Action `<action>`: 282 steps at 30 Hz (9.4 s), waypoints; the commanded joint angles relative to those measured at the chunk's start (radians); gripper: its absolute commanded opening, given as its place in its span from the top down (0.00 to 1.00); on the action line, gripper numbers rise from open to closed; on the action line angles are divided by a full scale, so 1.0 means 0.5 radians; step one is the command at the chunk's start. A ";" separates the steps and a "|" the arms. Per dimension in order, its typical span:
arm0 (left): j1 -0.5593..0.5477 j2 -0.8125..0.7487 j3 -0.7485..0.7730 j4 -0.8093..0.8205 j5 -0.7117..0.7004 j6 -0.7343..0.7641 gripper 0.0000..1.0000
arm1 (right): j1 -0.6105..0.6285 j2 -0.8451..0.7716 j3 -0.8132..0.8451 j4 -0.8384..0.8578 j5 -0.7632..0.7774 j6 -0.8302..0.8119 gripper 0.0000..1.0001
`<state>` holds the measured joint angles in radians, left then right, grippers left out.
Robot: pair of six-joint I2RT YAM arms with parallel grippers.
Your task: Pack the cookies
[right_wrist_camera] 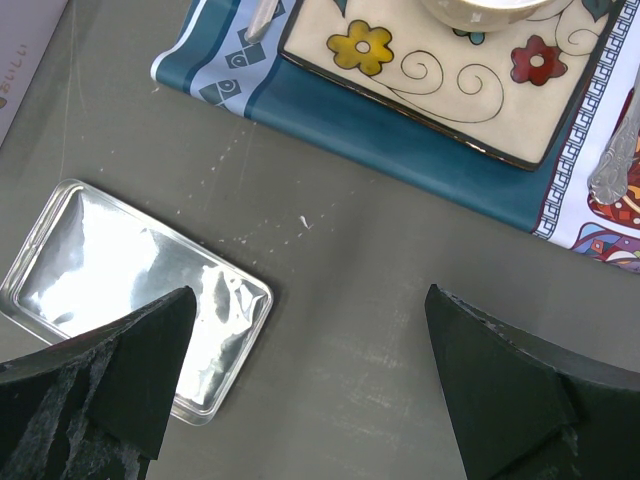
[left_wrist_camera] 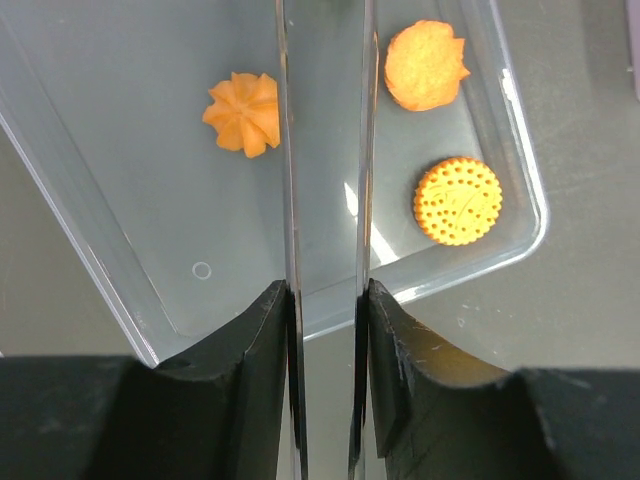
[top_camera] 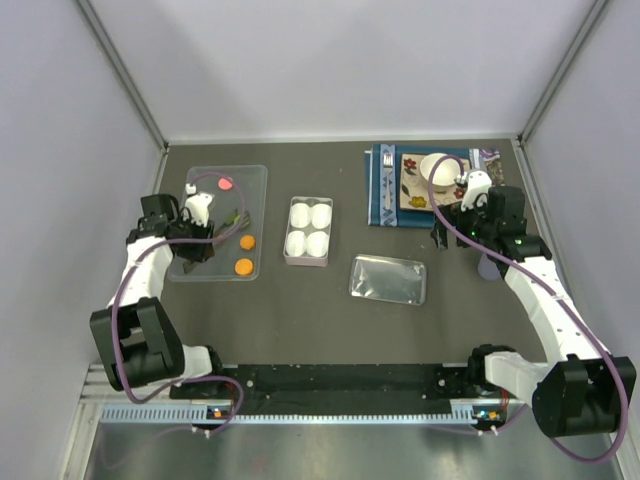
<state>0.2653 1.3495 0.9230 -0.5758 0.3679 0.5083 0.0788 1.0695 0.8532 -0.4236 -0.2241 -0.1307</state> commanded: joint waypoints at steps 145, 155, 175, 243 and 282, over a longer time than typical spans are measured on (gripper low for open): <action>-0.933 -0.048 0.421 0.090 -0.294 -0.265 0.52 | 0.030 0.024 0.122 0.028 0.037 -0.042 0.01; -0.810 -0.214 0.369 0.164 -0.239 -0.397 0.55 | 0.027 0.021 0.125 0.025 0.037 -0.042 0.01; -0.221 -0.622 0.115 -0.317 0.010 0.048 0.55 | 0.045 0.027 0.128 0.022 0.028 -0.042 0.01; 0.012 -0.484 -0.244 -0.214 0.028 0.333 0.55 | 0.048 0.030 0.128 0.019 0.043 -0.055 0.01; -0.070 -0.696 0.240 -0.373 0.605 -0.102 1.00 | 0.048 0.058 0.128 0.016 0.049 -0.061 0.01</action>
<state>0.2554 0.9802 0.9764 -0.7826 0.5869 0.5129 0.0898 1.0916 0.8669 -0.4355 -0.2054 -0.1493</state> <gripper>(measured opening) 0.380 0.989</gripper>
